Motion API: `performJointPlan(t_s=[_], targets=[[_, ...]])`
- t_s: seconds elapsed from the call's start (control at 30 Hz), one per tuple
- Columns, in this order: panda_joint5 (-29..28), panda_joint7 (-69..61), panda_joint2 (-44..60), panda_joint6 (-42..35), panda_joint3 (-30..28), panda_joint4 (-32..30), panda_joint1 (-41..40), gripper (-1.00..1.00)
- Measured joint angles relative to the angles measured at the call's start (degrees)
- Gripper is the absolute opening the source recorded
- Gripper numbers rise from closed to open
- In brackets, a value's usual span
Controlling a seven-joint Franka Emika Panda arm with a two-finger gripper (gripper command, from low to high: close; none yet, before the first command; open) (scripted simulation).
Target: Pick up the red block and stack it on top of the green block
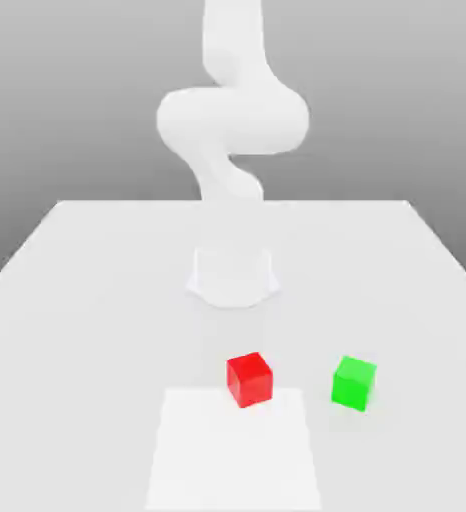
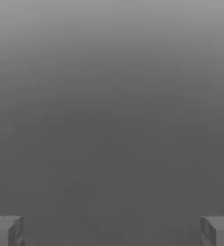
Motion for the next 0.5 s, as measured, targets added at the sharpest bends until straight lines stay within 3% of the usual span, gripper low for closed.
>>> performJointPlan(t_s=[0.5], targets=[[-1.13,-14.09,24.75,21.29,-3.46,-30.0,6.05,0.0]])
